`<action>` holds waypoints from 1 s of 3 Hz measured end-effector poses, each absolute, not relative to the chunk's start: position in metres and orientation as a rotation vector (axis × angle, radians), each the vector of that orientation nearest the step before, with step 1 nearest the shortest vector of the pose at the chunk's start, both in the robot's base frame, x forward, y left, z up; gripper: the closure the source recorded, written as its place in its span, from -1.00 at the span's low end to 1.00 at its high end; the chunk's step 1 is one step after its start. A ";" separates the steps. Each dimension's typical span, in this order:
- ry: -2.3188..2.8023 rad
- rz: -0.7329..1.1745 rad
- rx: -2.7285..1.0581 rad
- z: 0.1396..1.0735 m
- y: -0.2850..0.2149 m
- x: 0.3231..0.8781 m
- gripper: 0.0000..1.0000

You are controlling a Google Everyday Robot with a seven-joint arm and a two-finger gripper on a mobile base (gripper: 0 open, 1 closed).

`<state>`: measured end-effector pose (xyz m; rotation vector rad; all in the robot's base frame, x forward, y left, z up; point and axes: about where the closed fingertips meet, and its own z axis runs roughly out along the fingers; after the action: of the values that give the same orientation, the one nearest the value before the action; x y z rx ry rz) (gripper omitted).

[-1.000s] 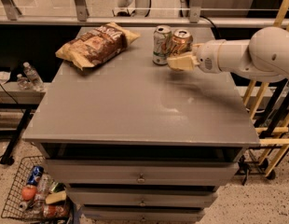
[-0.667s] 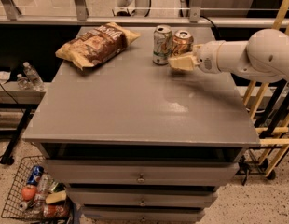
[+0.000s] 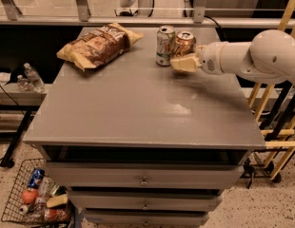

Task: Move orange can near 7up can

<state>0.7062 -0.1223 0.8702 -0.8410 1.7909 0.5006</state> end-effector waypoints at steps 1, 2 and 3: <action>1.790 0.505 -0.844 0.869 -0.119 0.706 -0.26; 1.789 0.510 -0.849 0.868 -0.115 0.707 -0.89; 1.789 0.512 -0.851 0.868 -0.114 0.707 -1.00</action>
Offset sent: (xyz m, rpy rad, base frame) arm 0.0002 0.0027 -0.0007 0.0006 0.0011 0.0040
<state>0.7066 -0.1139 0.8681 -0.8510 1.7890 0.5122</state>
